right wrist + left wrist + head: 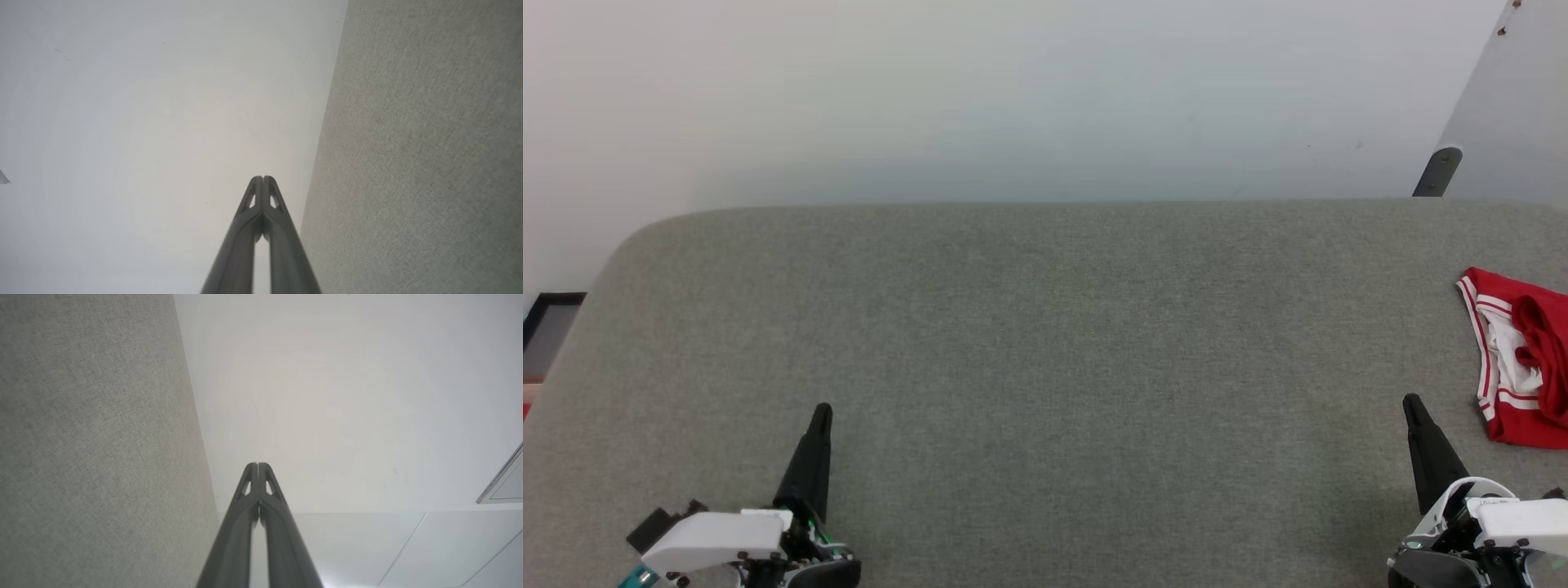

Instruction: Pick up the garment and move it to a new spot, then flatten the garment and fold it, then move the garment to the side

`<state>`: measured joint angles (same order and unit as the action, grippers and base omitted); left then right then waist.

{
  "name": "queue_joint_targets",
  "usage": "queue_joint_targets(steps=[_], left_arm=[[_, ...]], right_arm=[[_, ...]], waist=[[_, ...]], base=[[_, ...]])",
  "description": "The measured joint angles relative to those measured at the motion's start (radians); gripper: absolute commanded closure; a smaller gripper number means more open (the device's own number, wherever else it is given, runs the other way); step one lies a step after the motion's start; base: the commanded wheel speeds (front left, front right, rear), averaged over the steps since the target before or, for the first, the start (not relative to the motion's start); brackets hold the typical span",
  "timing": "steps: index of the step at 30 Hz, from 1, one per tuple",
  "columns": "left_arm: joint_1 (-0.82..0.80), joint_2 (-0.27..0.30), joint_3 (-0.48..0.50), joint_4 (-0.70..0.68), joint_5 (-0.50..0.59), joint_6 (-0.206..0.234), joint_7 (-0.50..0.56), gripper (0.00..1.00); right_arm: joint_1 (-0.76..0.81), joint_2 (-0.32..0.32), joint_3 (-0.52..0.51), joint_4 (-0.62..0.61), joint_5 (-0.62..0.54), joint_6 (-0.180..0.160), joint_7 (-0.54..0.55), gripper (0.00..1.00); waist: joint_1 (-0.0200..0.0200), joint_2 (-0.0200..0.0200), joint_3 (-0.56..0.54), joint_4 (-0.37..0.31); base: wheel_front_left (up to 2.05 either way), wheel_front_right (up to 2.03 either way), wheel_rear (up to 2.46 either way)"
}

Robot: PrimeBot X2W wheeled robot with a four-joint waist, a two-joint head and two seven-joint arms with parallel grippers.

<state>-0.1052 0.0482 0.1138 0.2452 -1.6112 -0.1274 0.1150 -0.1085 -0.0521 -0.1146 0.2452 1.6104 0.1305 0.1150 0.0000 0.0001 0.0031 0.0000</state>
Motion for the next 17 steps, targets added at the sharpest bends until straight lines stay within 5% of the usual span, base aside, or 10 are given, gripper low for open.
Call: queue_joint_targets(steps=[17], left_arm=[[0.000,0.000,0.000,0.000,0.000,0.000,0.000,1.00]], right_arm=[[0.000,0.000,0.000,0.000,0.000,0.000,0.000,1.00]], waist=[[0.0000,0.0000,0.000,0.000]], base=[[0.00,0.00,0.00]])
